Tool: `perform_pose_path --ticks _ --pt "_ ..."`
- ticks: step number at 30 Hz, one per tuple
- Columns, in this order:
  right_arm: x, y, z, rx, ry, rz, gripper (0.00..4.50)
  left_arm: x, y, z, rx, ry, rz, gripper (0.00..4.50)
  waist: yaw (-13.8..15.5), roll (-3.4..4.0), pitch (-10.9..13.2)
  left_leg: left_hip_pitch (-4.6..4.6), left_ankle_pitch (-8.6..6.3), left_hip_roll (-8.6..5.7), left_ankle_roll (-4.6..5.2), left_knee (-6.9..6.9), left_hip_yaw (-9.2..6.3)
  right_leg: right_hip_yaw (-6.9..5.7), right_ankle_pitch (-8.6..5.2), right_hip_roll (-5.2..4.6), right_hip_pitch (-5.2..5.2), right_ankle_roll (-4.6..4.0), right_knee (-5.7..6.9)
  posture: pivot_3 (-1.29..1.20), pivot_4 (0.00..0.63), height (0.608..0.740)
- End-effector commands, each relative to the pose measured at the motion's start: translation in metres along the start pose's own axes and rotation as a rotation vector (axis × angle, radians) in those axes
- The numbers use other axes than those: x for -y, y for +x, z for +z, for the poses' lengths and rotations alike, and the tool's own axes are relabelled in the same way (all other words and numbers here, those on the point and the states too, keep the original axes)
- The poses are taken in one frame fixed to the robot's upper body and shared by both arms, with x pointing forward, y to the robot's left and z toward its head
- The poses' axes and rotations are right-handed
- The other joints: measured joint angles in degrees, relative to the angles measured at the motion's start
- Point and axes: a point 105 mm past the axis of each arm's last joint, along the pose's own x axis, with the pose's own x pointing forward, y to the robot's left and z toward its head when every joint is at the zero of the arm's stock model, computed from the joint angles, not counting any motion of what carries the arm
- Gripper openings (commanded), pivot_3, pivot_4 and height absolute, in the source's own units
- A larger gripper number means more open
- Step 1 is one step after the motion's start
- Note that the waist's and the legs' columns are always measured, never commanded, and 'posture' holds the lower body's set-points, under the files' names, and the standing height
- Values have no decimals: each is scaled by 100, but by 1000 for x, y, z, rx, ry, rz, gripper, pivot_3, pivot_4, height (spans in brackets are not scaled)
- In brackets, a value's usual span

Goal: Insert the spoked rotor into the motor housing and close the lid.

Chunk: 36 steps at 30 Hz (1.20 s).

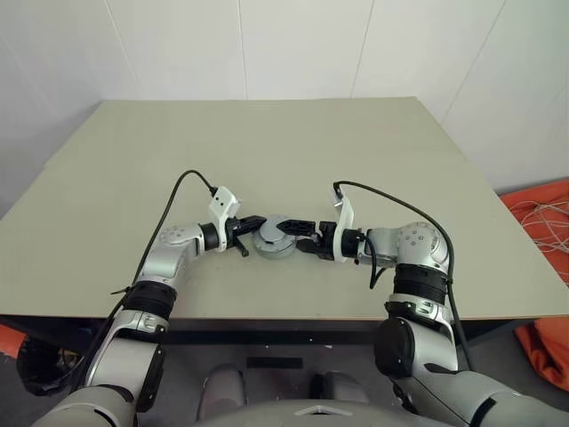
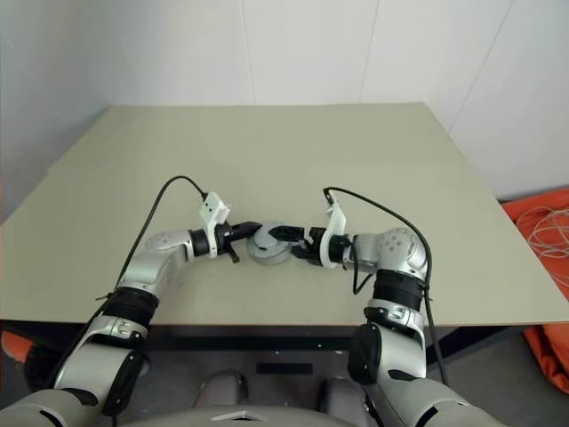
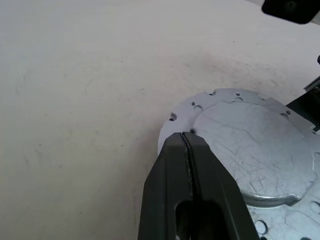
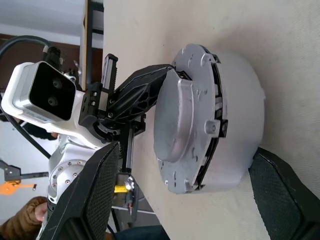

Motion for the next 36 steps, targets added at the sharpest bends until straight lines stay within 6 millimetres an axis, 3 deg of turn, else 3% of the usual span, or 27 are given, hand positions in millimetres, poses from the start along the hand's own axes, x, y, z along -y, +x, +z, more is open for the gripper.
perform_pose_path --ticks 1,8,11,16,20,36 --pt "-21 2 6 21 -37 74 4484 5 4 2 -6 8 -24 0 0 1 0 -1 0 0 0 0 0 0 0 0 -1 0 0 0 0 740" --pt "-22 4 7 41 -23 68 4484 5 4 1 -6 7 -22 0 -6 3 2 1 2 0 -4 -3 1 0 -13 0 -2 23 0 0 0 740" --pt "-23 4 8 49 -14 76 3910 5 4 1 -4 5 -20 0 -8 5 3 1 3 0 -5 -3 0 0 -14 0 -3 24 1 0 0 740" --pt "-31 5 9 57 -15 106 2208 5 4 0 -3 3 -17 0 -14 12 7 -2 4 0 -6 -7 1 0 -9 1 -9 15 1 0 0 740" --pt "-35 6 8 55 -17 123 1218 4 4 0 -3 2 -15 0 -13 15 9 -3 4 -1 -7 -11 1 0 0 0 -9 0 0 0 0 740" --pt "-33 5 -9 -1 -11 152 1216 6 5 0 1 -2 -17 0 -21 17 11 -7 6 -2 -11 -17 1 0 -3 0 -14 -4 0 0 0 740"
